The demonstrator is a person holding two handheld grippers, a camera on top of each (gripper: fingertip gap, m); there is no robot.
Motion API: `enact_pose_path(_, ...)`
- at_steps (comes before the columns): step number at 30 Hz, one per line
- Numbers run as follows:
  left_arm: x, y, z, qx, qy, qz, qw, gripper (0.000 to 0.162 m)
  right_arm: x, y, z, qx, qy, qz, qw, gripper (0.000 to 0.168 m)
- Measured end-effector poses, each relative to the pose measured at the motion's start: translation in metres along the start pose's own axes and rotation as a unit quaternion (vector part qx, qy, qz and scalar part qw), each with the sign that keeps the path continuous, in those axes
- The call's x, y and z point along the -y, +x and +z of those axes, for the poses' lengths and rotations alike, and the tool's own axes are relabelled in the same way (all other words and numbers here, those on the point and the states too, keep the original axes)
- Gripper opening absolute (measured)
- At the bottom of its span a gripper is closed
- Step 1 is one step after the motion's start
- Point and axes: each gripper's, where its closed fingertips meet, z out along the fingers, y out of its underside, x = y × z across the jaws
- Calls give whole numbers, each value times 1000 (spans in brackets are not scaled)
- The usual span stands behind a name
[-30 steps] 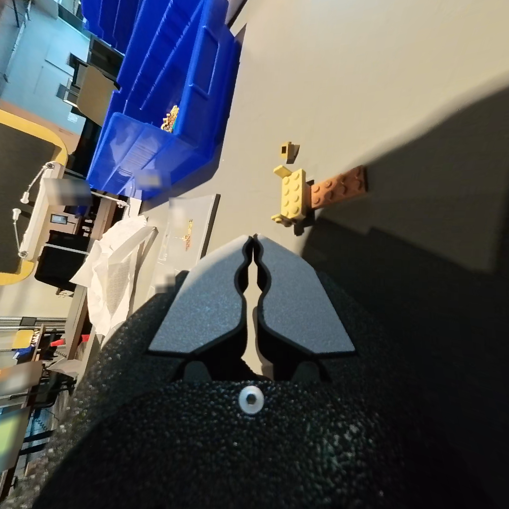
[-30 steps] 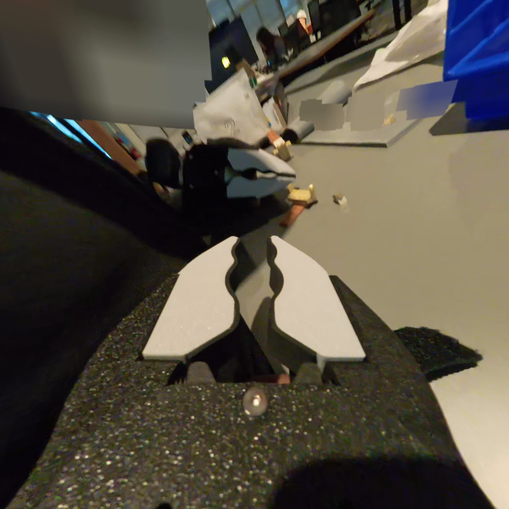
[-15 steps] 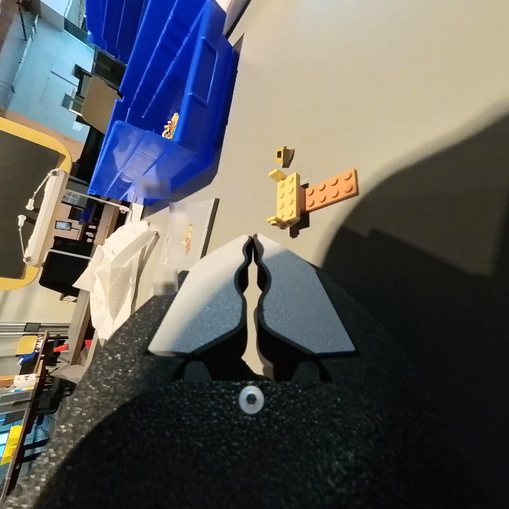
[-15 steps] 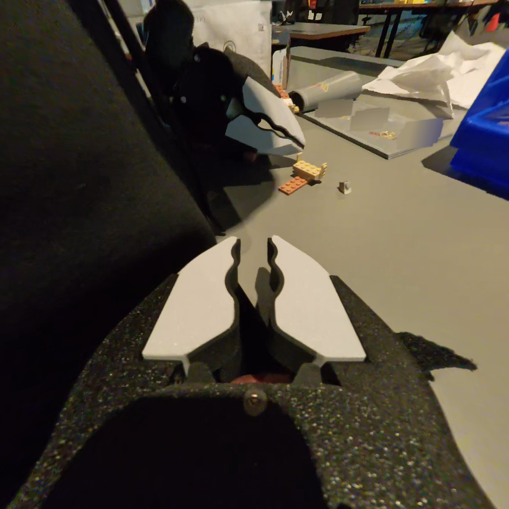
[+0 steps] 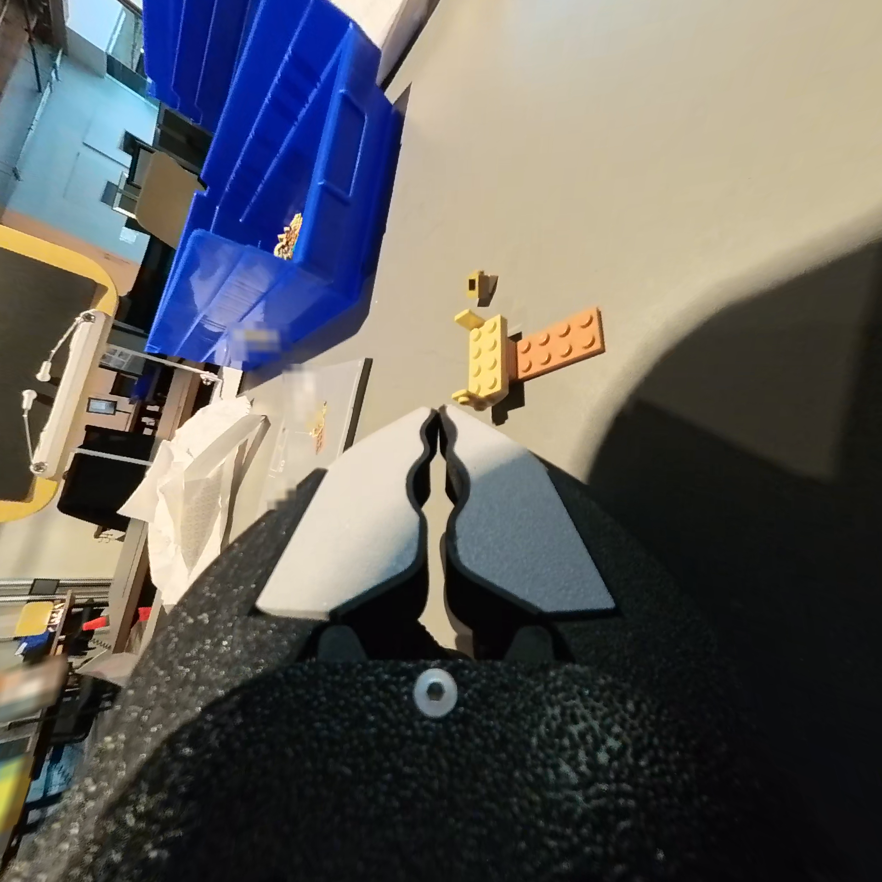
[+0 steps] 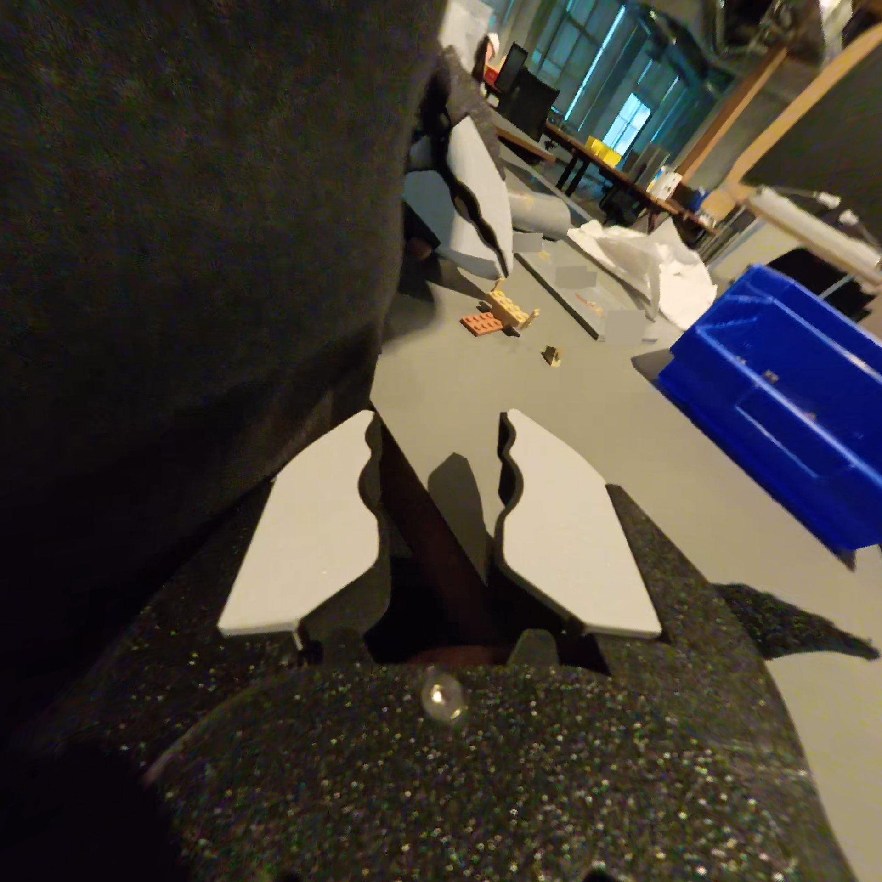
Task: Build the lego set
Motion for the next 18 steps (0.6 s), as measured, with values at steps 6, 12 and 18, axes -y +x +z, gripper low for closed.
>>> enact_pose_path(6,7,6,0,-14,15,9,1000,0,-8,-6,4,11,-15,-87,996,48)
enact_pose_path(12,10,8,-1,-20,22,10,1000,0,-9,-12,12,-5,4,-122,993,65)
enact_pose_path(18,13,11,-3,-31,32,12,999,1,3,-10,21,-58,42,-103,992,61)
